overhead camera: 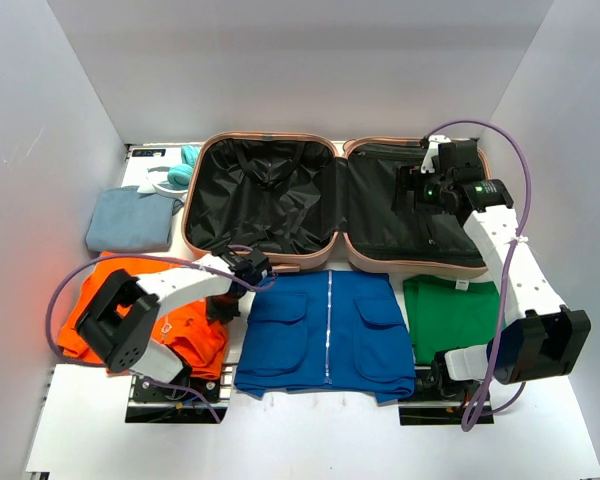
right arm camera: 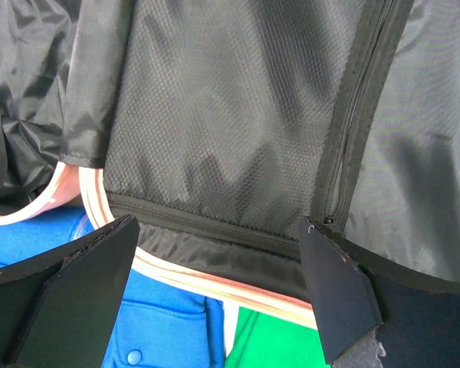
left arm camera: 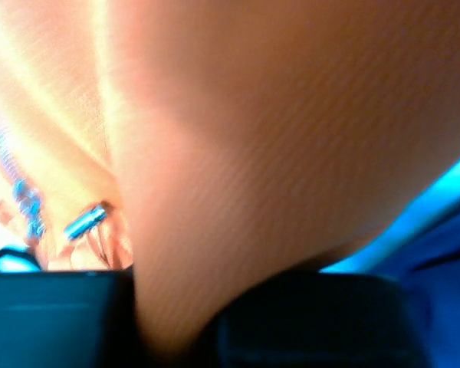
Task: Pack the luggage
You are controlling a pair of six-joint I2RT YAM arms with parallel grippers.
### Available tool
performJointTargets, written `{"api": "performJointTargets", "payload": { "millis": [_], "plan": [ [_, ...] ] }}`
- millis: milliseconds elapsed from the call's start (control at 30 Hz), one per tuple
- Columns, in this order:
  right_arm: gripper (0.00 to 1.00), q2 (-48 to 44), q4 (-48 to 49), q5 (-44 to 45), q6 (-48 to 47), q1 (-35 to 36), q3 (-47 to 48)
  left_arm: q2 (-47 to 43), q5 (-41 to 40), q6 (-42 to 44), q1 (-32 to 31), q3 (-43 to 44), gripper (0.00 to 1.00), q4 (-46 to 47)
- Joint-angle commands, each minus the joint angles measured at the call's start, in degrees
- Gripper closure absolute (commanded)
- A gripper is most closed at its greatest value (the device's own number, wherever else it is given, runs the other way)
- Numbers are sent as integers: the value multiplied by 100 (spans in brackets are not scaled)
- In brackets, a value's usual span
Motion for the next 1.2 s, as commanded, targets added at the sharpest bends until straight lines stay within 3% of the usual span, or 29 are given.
{"api": "performJointTargets", "payload": {
  "millis": [0,200,367,500,667,767,867,967,1167],
  "plan": [
    [10,-195,199,-112,-85,14,-76,-652,-967,-482,85,352,100,-1174],
    [10,-283,260,-182,-111,14,-146,-2094,-1787,-439,85,1222,100,-1917],
    [10,-362,278,-182,-111,-12,-155,-3139,-1953,263,93,1618,100,-1504],
    [10,-423,330,-182,-50,5,-181,-3361,-1972,868,207,2040,100,-724],
    [10,-406,348,-139,29,-4,-199,-2871,-1490,1529,252,2732,100,166],
    [10,-388,339,-25,47,-21,-190,-2081,-1436,1697,374,3181,100,430],
    [10,-423,330,194,100,-4,-217,-1378,-1252,1469,813,3885,100,474],
    [10,-424,330,369,144,-13,-252,-700,-408,1109,1340,4605,100,422],
    [10,-380,313,766,153,-21,-252,425,435,670,1491,5949,100,492]
  ]
}}
